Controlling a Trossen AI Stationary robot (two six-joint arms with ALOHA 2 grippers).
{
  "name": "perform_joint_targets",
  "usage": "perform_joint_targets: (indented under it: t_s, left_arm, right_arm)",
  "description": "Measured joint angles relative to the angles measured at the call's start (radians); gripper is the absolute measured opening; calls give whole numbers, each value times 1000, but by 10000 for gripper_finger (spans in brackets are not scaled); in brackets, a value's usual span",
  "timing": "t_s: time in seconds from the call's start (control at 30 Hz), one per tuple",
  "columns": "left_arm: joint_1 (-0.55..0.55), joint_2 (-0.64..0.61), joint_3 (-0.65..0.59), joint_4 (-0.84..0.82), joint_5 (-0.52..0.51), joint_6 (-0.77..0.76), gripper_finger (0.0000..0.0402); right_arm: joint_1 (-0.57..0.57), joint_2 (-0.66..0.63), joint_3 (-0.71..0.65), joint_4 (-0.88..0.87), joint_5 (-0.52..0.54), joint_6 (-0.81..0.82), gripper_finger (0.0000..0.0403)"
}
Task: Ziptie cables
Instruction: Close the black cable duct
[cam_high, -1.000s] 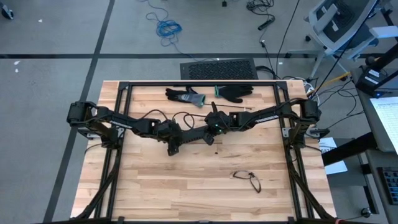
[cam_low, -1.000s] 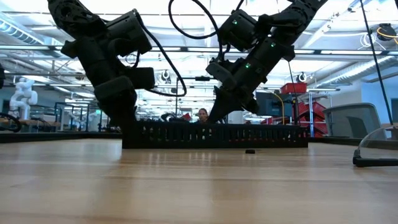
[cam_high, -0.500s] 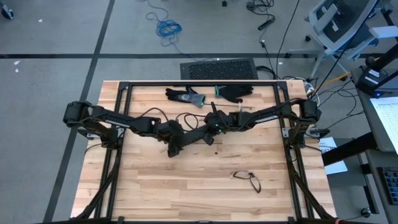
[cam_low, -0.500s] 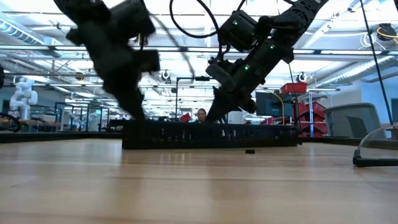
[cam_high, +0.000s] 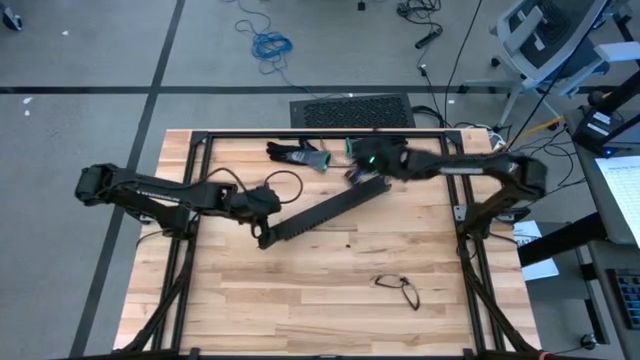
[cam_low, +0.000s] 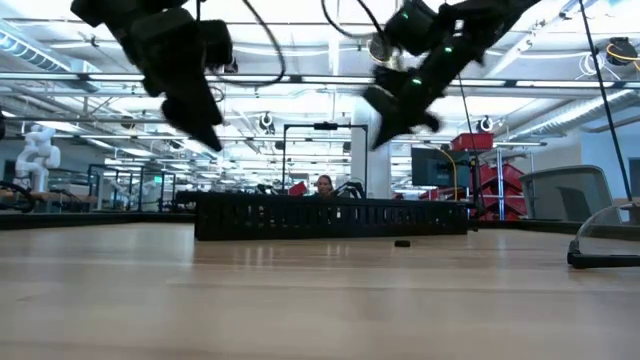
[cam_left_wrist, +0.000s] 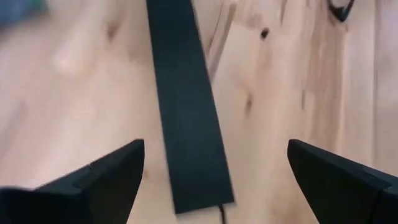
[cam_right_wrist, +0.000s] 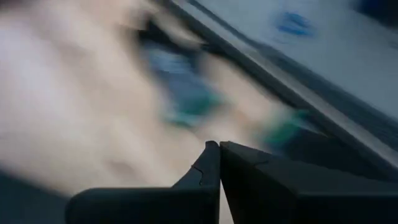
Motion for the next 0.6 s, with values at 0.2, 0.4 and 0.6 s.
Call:
perform_joint_targets:
  t_s: [0.2, 0.4, 0.6]
  left_arm:
    - [-38, 4, -38, -35, 18, -162, 384]
    - [-162, -20, -91, -32, -72, -367, 384]
    - [-267, -52, -99, -110, -147, -527, 383]
  right_arm:
    - [-227, -77, -14, -468, 90, -44, 0]
    - [-330, -82, -113, -482, 32, -67, 0]
    - [-332, -83, -157, -388, 4, -88, 0]
